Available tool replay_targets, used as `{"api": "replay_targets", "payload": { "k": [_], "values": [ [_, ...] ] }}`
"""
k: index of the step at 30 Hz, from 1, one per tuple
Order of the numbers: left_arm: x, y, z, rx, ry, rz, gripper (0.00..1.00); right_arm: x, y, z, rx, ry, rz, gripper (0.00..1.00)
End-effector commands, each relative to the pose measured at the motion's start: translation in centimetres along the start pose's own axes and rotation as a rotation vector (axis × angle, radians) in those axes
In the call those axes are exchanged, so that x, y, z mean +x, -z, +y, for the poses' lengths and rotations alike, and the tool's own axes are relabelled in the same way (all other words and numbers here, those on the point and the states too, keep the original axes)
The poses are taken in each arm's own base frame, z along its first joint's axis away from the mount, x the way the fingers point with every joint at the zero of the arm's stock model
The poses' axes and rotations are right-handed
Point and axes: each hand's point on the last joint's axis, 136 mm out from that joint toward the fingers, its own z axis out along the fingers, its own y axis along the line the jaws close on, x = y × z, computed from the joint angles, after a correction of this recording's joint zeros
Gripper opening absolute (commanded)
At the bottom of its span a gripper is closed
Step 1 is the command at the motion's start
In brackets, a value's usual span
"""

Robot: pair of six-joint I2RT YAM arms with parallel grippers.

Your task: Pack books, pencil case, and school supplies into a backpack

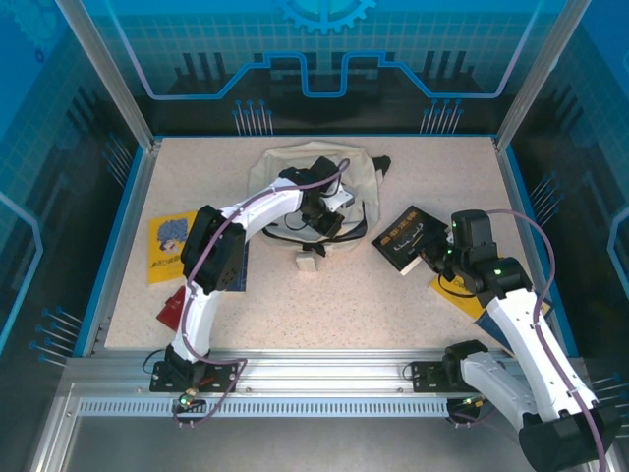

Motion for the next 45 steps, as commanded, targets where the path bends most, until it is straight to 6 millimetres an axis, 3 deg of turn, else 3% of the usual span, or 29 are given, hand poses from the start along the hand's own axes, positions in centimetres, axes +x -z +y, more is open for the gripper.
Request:
{"api": "replay_targets", "payload": {
  "k": [1,8,14,19,23,26,32,45],
  "values": [
    [-2.9,5.3,-2.5,0.088,-0.004,-0.138,0.05,-0.9,1.2,1.7,-0.080,0.012,-0.040,0.07],
    [-6.0,10.9,-5.3,0.213,0.030,-0.317,0.03,-1.2,3.0,2.6,-0.131,0.062,-0.077,0.05],
    [-8.7,14.1,-6.7,0.282,0.098,-0.431,0.00,-1.0,4.7,6.2,-0.286,0.119,-0.050,0.02],
    [-10.9,17.2,-7.3,0.301,0.125,-0.569,0.00,-0.2,4.6,7.5,-0.369,0.085,0.003,0.01],
    [-12.0,19.4,-7.6,0.316,0.131,-0.675,0.00,0.8,2.4,5.8,-0.315,0.028,0.049,0.00],
    [-12.3,20.8,-8.5,0.351,0.109,-0.727,0.00,1.5,1.1,6.0,-0.333,0.012,0.085,0.00],
    [-12.3,22.0,-9.2,0.369,0.084,-0.761,0.00,1.8,-0.9,8.6,-0.386,0.026,0.103,0.00],
    [-12.6,21.7,-9.2,0.373,0.109,-0.764,0.00,-0.3,-6.5,14.3,-0.416,-0.014,-0.042,0.00]
  ]
}}
